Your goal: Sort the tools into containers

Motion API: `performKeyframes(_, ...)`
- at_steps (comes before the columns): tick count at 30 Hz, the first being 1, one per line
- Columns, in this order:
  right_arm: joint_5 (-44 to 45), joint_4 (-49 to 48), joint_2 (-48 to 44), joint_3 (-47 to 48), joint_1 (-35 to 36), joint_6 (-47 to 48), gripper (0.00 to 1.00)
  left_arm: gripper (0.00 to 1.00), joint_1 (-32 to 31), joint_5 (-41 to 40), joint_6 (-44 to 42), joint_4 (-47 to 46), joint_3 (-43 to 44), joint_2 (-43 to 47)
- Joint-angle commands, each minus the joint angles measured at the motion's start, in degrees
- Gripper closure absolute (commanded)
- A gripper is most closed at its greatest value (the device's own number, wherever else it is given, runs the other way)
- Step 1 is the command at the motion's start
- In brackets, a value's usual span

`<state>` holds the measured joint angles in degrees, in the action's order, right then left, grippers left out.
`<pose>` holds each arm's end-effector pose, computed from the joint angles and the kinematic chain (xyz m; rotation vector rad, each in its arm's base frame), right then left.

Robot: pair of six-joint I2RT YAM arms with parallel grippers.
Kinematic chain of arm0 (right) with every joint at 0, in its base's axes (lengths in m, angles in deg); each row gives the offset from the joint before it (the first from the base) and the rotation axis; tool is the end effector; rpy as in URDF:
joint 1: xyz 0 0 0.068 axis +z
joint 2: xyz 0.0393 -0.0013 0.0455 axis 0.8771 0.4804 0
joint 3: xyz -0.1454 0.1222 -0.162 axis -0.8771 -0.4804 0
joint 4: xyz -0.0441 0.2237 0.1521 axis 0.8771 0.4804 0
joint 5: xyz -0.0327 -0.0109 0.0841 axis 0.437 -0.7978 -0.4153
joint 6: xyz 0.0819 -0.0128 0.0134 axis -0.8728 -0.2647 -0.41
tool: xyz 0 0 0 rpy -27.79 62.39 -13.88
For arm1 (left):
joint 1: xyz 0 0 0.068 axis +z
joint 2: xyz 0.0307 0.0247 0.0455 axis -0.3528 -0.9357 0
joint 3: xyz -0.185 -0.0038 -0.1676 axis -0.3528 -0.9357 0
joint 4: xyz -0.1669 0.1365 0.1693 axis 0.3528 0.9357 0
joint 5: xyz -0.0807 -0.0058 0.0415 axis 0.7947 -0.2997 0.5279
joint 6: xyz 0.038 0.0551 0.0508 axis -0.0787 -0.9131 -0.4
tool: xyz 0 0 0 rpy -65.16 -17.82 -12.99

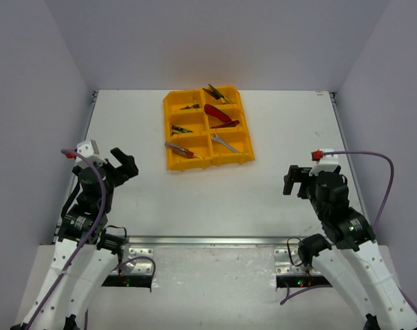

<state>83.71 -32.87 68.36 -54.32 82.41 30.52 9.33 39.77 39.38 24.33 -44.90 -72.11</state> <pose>0.1770 0.0406 0.2603 0.1866 1.9597 0.0969 0.1873 -0.0091 0.2832 -0.4584 1.8286 -0.0492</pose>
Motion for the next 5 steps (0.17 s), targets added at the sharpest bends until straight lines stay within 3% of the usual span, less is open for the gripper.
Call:
performKeyframes(1,1.36,-1.86,0.77,0.45,-0.16,-1.67,0.01,0.00,-0.44,1.34,-1.13,-2.70,-0.03,0.85)
performKeyframes(5,1.63,-2.07,1.61,0.53,-0.20,-1.87,0.01,0.00,-0.62,1.21,-1.22,-2.87,-0.31,2.15)
